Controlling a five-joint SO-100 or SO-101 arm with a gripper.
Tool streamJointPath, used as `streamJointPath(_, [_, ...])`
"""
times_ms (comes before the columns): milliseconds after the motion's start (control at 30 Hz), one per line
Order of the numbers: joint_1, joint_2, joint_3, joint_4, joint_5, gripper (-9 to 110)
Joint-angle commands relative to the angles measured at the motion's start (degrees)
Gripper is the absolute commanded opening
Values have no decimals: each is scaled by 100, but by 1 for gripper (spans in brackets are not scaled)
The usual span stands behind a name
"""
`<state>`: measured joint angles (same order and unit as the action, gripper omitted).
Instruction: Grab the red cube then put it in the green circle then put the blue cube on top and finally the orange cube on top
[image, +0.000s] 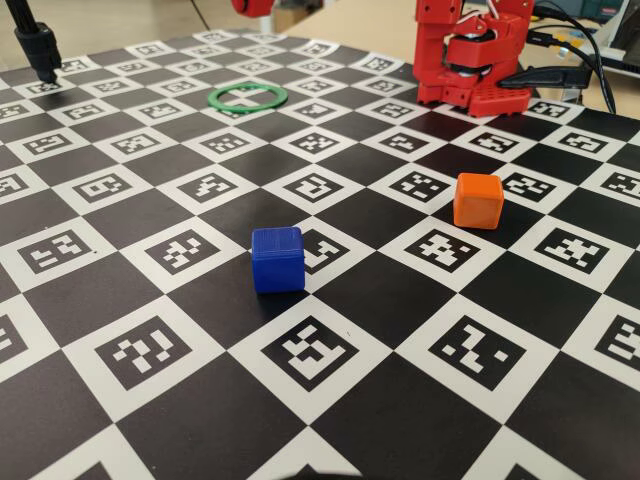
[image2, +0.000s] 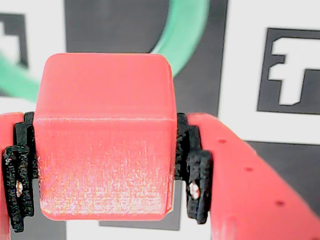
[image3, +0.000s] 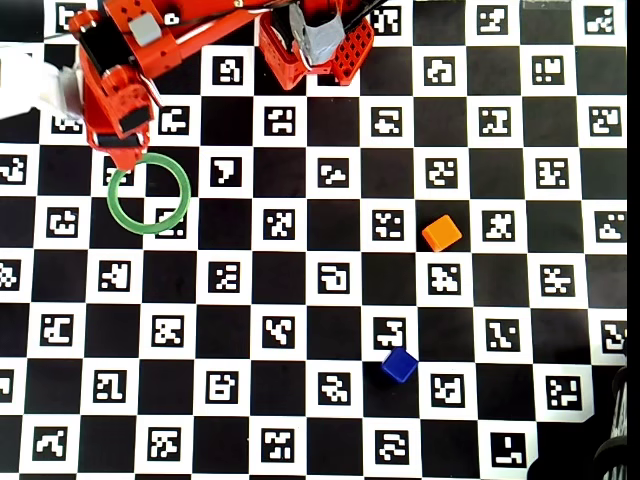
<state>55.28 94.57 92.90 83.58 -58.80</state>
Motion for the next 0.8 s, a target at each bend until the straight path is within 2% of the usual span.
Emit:
streamJointPath(0, [-299, 158, -325, -220, 255, 2])
streamJointPath(333, [-563, 123, 492, -1230, 378, 2])
streamJointPath(767, [-316, -668, 422, -1468, 352, 2])
